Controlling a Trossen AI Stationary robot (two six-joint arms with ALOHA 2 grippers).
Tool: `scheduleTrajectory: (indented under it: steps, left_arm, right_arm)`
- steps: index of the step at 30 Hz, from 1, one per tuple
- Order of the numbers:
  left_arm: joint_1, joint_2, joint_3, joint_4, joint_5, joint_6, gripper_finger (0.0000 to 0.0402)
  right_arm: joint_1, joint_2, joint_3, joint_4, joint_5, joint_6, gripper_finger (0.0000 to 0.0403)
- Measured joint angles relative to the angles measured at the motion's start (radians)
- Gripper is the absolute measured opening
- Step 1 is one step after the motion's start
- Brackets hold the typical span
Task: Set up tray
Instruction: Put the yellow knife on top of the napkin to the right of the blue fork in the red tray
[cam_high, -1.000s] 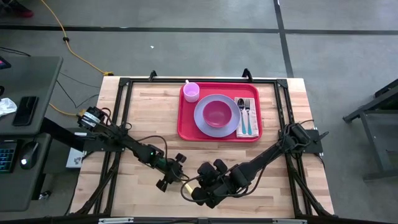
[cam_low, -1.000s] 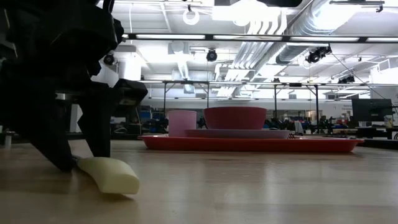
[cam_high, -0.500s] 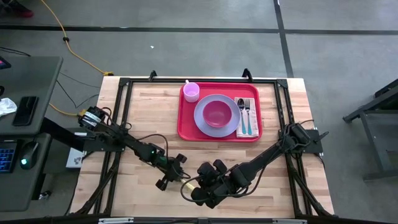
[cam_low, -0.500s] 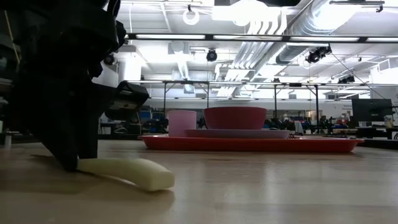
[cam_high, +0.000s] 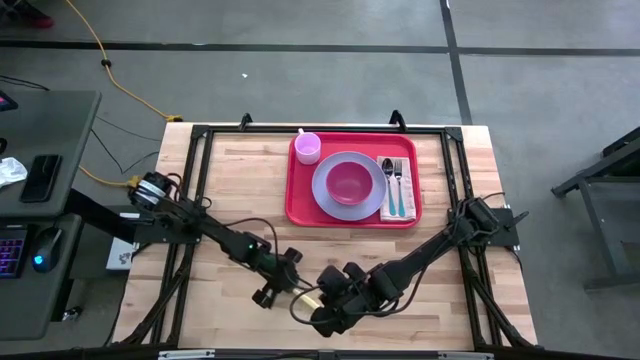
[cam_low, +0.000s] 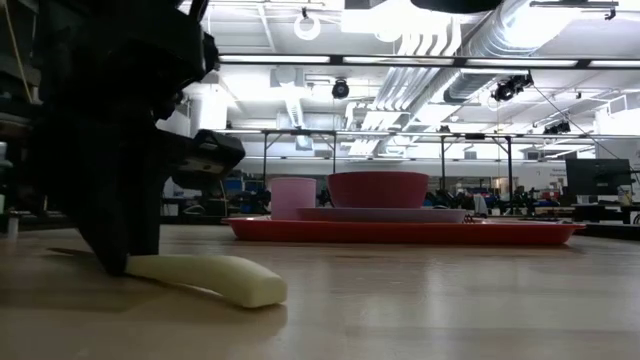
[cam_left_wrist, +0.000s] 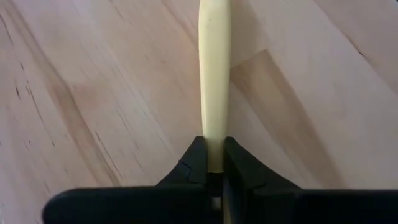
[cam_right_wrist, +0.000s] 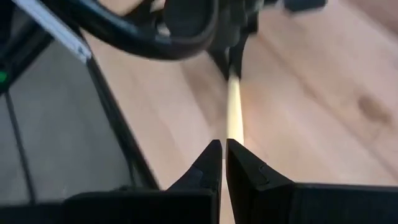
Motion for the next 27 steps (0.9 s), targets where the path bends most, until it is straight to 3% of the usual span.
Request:
scheduleTrajectory:
  steps: [6, 18, 27]
  left_arm:
    - [0.000, 0.001, 0.057, -0.095, -0.037, 0.021, 0.0054]
    - [0.000, 0.000, 0.060, -0.127, -0.048, -0.002, 0.0051]
    - [0.001, -0.072, 0.052, -0.189, -0.108, -0.003, 0.0051]
  right_arm:
    - [0.000, 0.000, 0.000, -0.027, -0.064, 0.003, 0.0000]
    - [0.027, -0.011, 0.000, -0.088, 0.085, 0.017, 0.0000]
    - [0.056, -0.065, 0.000, -0.100, 0.168, 0.019, 0.0000]
